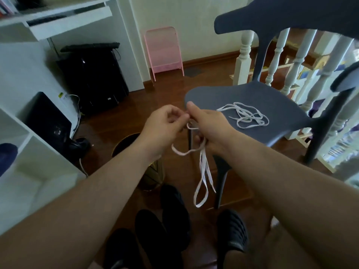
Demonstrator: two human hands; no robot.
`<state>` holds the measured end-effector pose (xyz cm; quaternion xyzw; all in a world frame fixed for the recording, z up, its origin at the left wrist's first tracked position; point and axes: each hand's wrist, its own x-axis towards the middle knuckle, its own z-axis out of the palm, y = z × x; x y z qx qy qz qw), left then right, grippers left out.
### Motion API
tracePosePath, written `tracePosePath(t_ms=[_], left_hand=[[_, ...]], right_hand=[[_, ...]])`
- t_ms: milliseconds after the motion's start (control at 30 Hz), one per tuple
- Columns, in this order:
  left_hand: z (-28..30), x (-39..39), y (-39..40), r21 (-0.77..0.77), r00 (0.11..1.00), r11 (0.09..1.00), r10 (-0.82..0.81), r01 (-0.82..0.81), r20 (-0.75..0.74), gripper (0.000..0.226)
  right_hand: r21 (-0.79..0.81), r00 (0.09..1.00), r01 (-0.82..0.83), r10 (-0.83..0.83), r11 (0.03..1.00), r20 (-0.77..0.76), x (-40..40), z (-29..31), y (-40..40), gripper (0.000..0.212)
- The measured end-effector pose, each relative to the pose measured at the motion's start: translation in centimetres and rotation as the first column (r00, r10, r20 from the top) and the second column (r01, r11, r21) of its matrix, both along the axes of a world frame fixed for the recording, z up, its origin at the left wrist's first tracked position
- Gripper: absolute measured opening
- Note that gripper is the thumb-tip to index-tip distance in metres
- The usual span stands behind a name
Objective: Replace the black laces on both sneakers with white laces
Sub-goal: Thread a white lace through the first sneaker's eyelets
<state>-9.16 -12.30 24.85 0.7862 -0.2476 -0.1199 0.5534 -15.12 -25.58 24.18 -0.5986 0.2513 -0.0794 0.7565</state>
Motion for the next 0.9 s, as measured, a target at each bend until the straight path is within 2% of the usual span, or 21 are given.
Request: tracePosePath(t_ms=[67,100,167,200,267,300,367,433,567,600,700,767,867,900], left_hand=[[-2.5,0.2,-0.3,-0.243,0.945,0.967,-0.004,-0.08,-0.328,0.019],[-4.2,0.3,-0.4,-0.261,0.877,0.949,0.03,-0.175,-0.479,0.025],[-9.3,0.5,-0.4,-0.115,0.696,0.938,0.158,-0.328,-0.701,0.027],[-12.6,0.4,-0.2,0.004,0.613,0.938,0.23,-0.347,-0.755,0.023],[-19.4,-0.2,0.7,0.258,0.51,0.928,0.365,-0.269,-0.779,0.017],[-22.9,-0.6,1.4,0.366,0.497,0.907,0.421,-0.209,-0.759,0.016],[-28.6,-1.7,3.2,0.534,0.519,0.837,0.511,-0.118,-0.686,0.021],[-33.0,-2.6,5.2,0.675,0.582,0.735,0.579,-0.068,-0.571,0.036],[-35.6,-3.9,7.0,0.778,0.619,0.623,0.643,-0.08,-0.451,0.075],[-36.0,-3.6,7.3,0.797,0.631,0.6,0.646,-0.072,-0.429,0.074],[-37.4,-2.2,8.2,0.858,0.765,0.496,0.499,0.133,-0.408,0.053],[-37.4,-1.4,8.1,0.853,0.809,0.51,0.454,0.107,-0.373,0.051],[-34.4,-1.0,7.2,0.795,0.859,0.604,0.431,-0.049,-0.275,0.05],[-32.8,-0.7,6.8,0.769,0.876,0.635,0.408,-0.069,-0.258,0.051]], right_hand=[[-0.039,0.999,0.048,-0.048,0.998,-0.005,-0.2,0.0,-0.6,0.023],[-0.099,0.999,0.054,-0.055,0.994,0.0,-0.3,-0.2,-1.0,0.015],[-0.332,0.999,0.029,-0.022,0.943,0.024,-0.3,-0.8,-1.9,0.013],[-0.449,0.999,0.012,0.008,0.894,0.042,-0.2,-1.2,-2.2,0.015],[-0.608,0.996,-0.01,0.062,0.794,0.065,0.2,-2.0,-2.6,0.021],[-0.65,0.995,-0.022,0.081,0.76,0.062,0.3,-2.4,-2.8,0.022],[-0.663,0.992,-0.047,0.113,0.747,0.056,0.4,-2.9,-2.9,0.021],[-0.642,0.99,-0.055,0.127,0.765,0.066,0.7,-3.1,-3.1,0.018],[-0.649,0.988,-0.04,0.127,0.76,0.088,1.2,-3.6,-3.0,0.009],[-0.661,0.989,-0.041,0.126,0.749,0.082,1.3,-3.7,-3.0,0.006],[-0.689,0.988,-0.072,0.144,0.721,0.047,1.5,-4.1,-2.6,0.007],[-0.693,0.984,-0.127,0.178,0.71,0.002,1.7,-4.3,-2.3,0.011],[-0.731,0.973,-0.219,0.205,0.646,-0.11,2.0,-4.4,-2.2,0.027],[-0.755,0.974,-0.219,0.185,0.619,-0.131,2.1,-4.3,-2.3,0.027]])
